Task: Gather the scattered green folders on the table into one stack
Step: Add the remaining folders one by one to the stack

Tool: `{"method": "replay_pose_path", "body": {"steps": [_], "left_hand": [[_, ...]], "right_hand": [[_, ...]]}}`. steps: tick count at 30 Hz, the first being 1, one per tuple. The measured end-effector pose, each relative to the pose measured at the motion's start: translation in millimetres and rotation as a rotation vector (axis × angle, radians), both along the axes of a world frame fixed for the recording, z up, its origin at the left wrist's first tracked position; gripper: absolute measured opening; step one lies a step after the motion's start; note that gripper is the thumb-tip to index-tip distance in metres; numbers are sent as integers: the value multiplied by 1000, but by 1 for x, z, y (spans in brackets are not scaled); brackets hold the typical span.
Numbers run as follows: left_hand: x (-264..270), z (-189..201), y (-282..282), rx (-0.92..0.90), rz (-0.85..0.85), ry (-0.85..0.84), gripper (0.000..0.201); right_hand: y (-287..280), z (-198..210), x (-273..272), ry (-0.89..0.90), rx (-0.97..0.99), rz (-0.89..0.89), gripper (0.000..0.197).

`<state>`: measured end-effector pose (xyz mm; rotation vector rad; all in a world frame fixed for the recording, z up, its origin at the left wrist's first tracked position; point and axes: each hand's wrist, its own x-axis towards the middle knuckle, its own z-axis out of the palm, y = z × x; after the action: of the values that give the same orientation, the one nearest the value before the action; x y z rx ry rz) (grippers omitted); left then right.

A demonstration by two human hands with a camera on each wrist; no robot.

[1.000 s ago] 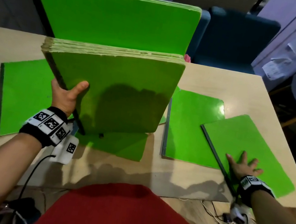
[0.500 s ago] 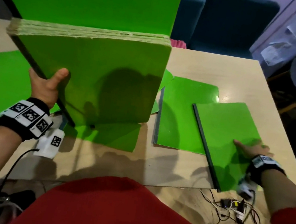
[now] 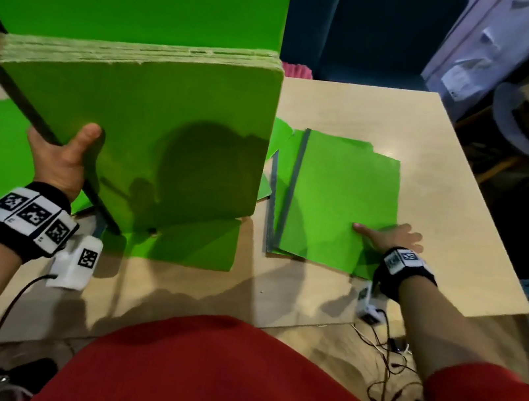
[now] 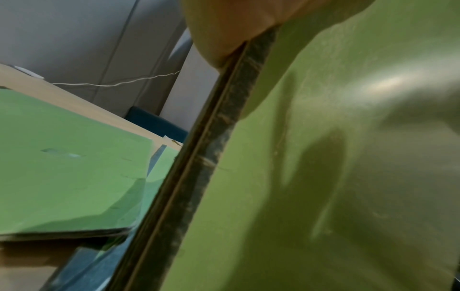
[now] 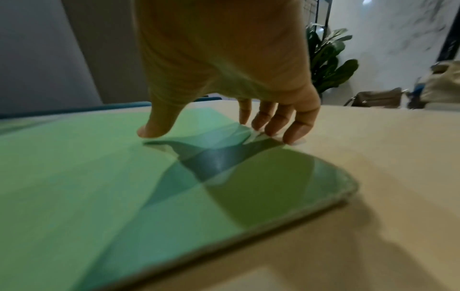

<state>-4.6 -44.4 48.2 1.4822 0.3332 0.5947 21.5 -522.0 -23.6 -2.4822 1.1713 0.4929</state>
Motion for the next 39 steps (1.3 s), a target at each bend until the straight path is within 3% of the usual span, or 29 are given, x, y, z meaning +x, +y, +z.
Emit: {"method": "replay_pose_path", "body": {"steps": [5, 10, 13, 15, 20, 25, 29, 30, 31, 33, 35, 39], "left_hand": [[2, -6, 2, -33, 11, 53, 62], [1, -3, -5, -22, 31, 49, 34], [4, -1, -9, -24, 48, 53, 29], [7, 3, -11, -37, 27, 59, 30], [19, 7, -4, 11, -46, 42, 25], [37, 10, -3, 78, -21, 32, 22], [49, 7, 3, 71, 18, 71, 23], [51, 6, 3, 64, 26, 88, 24], [52, 3, 5, 63, 42, 103, 22], [53, -2, 7, 68, 88, 146, 26], [53, -9, 9, 51, 144, 169, 28], [52, -13, 9, 10, 204, 128, 5]], "right_hand": [[41, -6, 11, -45, 148, -59, 118], [27, -2, 8, -207, 479, -276, 78], [20, 9, 6, -383, 642, -231, 51], [11, 24, 9, -495, 717, -175, 44], [-8, 88, 10, -696, 803, 31, 18], [-4, 135, -2, -952, 978, 183, 21], [22, 150, 0, -1076, 1226, 173, 41], [36, 149, 1, -1077, 1287, 195, 32], [54, 147, 3, -1062, 1321, 216, 24], [88, 129, 13, -1017, 1370, 245, 60], [123, 104, 24, -931, 1369, 272, 74], [185, 55, 46, -652, 1167, 400, 55]]}}
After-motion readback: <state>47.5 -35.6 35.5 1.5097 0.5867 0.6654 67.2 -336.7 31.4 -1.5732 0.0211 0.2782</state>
